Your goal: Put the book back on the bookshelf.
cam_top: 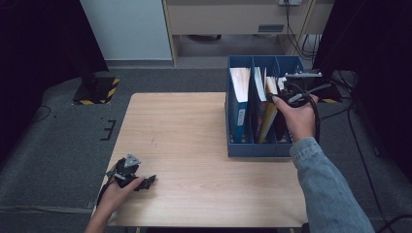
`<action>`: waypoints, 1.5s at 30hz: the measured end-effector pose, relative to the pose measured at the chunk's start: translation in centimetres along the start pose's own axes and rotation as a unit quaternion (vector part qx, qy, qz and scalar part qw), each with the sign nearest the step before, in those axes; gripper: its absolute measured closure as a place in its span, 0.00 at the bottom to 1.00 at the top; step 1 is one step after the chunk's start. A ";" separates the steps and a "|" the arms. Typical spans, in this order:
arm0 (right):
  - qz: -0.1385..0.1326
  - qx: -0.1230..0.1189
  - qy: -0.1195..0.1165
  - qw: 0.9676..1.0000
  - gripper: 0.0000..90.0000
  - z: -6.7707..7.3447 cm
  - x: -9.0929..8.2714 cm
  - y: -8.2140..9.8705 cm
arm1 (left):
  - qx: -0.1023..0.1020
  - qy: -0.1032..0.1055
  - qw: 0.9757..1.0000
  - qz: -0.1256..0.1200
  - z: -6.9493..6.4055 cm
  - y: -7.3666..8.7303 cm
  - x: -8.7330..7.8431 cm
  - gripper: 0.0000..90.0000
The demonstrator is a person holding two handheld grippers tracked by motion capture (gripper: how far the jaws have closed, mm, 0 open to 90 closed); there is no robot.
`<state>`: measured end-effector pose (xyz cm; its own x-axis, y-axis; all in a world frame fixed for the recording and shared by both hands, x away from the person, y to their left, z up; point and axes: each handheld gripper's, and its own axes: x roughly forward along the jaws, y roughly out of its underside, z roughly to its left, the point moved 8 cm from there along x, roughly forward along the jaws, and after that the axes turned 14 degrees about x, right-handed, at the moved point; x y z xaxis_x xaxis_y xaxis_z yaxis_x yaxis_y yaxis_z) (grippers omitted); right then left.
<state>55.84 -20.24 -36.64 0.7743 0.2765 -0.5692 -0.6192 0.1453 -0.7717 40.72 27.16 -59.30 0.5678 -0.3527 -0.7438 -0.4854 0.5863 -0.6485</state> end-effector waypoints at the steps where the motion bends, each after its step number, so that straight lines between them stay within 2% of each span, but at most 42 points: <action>1: -0.001 0.000 -0.001 1.000 0.41 0.0 -0.1 0.1 | 0.000 0.000 1.000 0.000 0.0 0.0 0.0 0.00; 10: -0.002 0.009 -0.010 1.000 0.38 -1.0 -0.9 1.0 | 0.001 0.000 1.000 0.000 0.0 0.0 0.0 0.00; 16: -0.004 0.003 -0.015 1.000 0.35 -1.1 -1.4 1.2 | 0.000 0.000 1.000 0.000 0.0 0.0 0.0 0.00; 20: -0.006 -0.009 -0.018 1.000 0.32 -0.9 -1.9 1.6 | 0.001 0.000 1.000 -0.001 0.0 0.0 0.0 0.00; 23: -0.006 -0.018 -0.037 0.999 0.27 -0.4 -2.2 2.1 | 0.000 0.000 1.000 -0.001 0.0 0.0 0.0 0.00; 25: -0.011 -0.033 -0.038 0.999 0.26 -0.2 -2.4 2.4 | 0.000 0.000 1.000 -0.001 0.0 0.0 0.0 0.00; 28: -0.015 -0.041 -0.039 0.998 0.22 0.0 -3.0 3.0 | 0.000 0.000 1.000 -0.001 0.0 0.0 0.0 0.00; 37: -0.010 -0.051 -0.065 0.997 0.14 0.6 -3.9 5.7 | 0.001 0.000 1.000 -0.002 0.0 0.0 0.0 0.00; 41: -0.004 -0.073 -0.070 0.995 0.14 1.4 -4.0 7.5 | 0.001 0.000 1.000 -0.002 0.0 0.0 0.0 0.00; 45: 0.005 -0.079 -0.075 0.994 0.14 1.7 -4.0 9.6 | 0.001 0.000 1.000 -0.003 -0.1 0.0 0.0 0.00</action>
<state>46.57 -18.31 -41.22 0.7320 0.4178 -0.5381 -0.5897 -0.0070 -0.8076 40.68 27.13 -59.31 0.5707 -0.3559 -0.7400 -0.4804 0.5861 -0.6524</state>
